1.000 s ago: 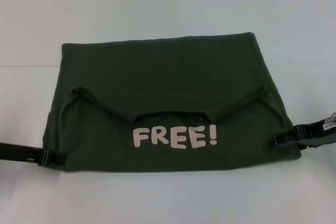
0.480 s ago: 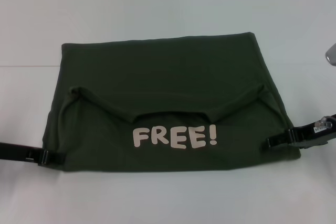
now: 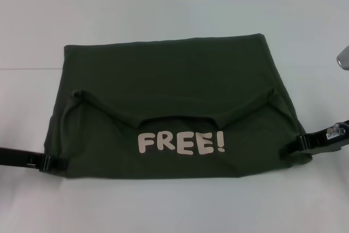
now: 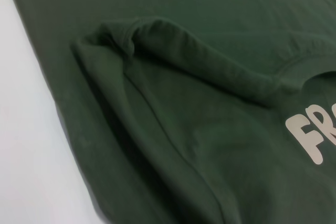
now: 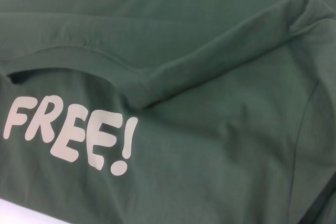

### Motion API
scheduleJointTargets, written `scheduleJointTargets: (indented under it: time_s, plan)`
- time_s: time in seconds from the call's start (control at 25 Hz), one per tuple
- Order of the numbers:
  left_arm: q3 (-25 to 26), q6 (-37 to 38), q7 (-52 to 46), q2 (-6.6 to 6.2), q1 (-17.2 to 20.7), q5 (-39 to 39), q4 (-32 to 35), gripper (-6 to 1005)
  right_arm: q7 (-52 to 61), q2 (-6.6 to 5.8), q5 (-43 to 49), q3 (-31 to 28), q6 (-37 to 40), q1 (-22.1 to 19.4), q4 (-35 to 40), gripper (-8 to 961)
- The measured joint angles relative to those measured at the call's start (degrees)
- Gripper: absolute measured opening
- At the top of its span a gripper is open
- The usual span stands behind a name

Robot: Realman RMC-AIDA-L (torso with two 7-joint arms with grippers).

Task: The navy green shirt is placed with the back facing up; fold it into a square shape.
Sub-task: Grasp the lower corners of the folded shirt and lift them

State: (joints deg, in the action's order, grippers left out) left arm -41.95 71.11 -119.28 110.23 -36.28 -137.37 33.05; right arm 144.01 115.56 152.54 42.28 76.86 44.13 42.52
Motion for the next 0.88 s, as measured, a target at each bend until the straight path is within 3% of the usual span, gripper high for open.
scheduleJointTargets:
  time_s: [0.36,0.6,0.88]
  plan:
    - [0.1,0.0,0.0,-0.02,-0.2,0.0,0.0,40,-0.1,-0.19,0.0,0.0,0.0,-0.1,0.0,147]
    - [0.0,0.2,-0.5,-0.15,-0.4,-0.1,0.0,40,-0.5,-0.58,-0.1,0.0,0.3,-0.1,0.0,94]
    - [0.2,7.4,-3.9,-1.88,-1.3,-4.0,1.0,41,-5.0,-1.83,-0.2,-0.1,7.4,-0.3,0.5,49]
